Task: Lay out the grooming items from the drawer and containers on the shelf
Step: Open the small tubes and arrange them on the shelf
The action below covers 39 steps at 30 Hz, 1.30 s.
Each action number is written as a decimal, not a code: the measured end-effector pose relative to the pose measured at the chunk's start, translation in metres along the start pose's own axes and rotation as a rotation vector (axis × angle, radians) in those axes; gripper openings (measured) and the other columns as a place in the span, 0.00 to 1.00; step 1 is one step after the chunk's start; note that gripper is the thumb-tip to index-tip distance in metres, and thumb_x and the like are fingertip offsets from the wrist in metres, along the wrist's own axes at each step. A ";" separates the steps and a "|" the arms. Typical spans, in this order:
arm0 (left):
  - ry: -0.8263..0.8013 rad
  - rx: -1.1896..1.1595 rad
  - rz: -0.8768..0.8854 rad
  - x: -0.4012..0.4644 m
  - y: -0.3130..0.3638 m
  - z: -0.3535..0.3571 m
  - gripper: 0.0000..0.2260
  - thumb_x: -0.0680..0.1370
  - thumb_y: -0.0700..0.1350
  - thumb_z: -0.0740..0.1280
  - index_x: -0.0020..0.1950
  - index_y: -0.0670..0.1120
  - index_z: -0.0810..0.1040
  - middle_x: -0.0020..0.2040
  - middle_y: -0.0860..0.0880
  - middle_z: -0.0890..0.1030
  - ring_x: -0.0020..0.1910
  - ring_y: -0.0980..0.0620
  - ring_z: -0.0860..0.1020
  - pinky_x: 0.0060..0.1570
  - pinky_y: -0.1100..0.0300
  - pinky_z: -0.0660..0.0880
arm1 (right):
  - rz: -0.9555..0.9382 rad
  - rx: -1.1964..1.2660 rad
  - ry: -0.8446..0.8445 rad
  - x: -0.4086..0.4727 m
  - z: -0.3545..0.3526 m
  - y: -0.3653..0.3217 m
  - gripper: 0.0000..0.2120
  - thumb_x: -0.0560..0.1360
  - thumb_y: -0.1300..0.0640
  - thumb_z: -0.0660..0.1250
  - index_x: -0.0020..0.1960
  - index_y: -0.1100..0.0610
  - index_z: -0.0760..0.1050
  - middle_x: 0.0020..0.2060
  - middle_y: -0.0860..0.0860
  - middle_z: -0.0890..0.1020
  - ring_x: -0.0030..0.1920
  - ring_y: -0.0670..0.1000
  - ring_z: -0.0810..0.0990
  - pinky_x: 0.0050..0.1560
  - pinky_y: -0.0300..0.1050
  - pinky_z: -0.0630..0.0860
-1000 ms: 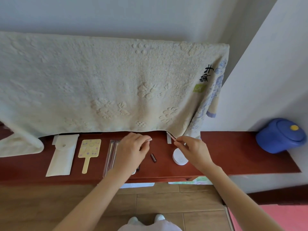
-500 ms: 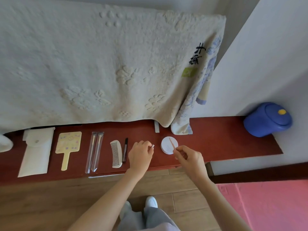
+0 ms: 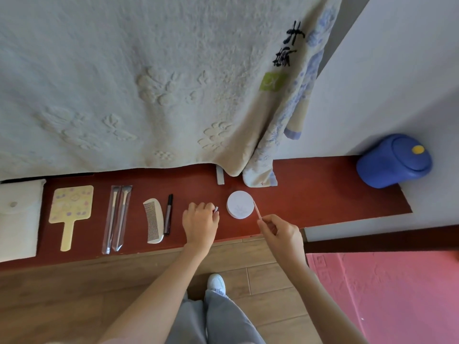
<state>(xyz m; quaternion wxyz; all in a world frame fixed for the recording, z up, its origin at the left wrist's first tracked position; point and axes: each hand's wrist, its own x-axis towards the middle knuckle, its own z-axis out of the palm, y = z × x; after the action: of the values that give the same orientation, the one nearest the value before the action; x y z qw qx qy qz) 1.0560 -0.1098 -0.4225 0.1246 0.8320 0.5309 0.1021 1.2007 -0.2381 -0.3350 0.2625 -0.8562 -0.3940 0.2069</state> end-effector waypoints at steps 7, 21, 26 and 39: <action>-0.008 0.039 0.026 0.002 0.000 -0.003 0.08 0.68 0.49 0.77 0.38 0.46 0.82 0.30 0.50 0.80 0.34 0.47 0.75 0.34 0.55 0.66 | 0.010 0.042 -0.009 0.002 0.002 -0.004 0.07 0.76 0.49 0.67 0.41 0.50 0.79 0.27 0.43 0.78 0.31 0.44 0.77 0.33 0.45 0.77; 0.269 -0.161 0.183 -0.014 0.006 -0.104 0.03 0.72 0.48 0.72 0.42 0.49 0.82 0.34 0.55 0.80 0.36 0.50 0.75 0.39 0.54 0.69 | 0.079 0.620 -0.173 0.016 -0.019 -0.083 0.02 0.75 0.57 0.69 0.45 0.55 0.80 0.37 0.50 0.85 0.36 0.46 0.81 0.37 0.38 0.74; 0.280 -0.215 0.237 -0.019 0.007 -0.150 0.18 0.74 0.62 0.59 0.44 0.52 0.83 0.34 0.57 0.80 0.34 0.53 0.76 0.36 0.54 0.72 | 0.054 0.850 -0.246 0.016 -0.027 -0.127 0.05 0.76 0.59 0.68 0.48 0.62 0.78 0.40 0.54 0.86 0.36 0.45 0.80 0.34 0.35 0.73; 0.445 -0.154 0.137 -0.014 -0.018 -0.204 0.07 0.66 0.46 0.78 0.40 0.50 0.83 0.28 0.54 0.78 0.31 0.50 0.73 0.33 0.56 0.68 | -0.084 0.747 -0.216 0.014 -0.022 -0.169 0.07 0.73 0.54 0.71 0.49 0.56 0.79 0.38 0.50 0.85 0.39 0.49 0.83 0.38 0.42 0.79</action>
<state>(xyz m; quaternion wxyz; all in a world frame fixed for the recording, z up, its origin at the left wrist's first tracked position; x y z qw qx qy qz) 0.9729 -0.0945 -0.2350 0.0606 0.8111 0.4785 0.3310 1.1254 -0.1404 -0.2162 0.5213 -0.6580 -0.3519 0.4141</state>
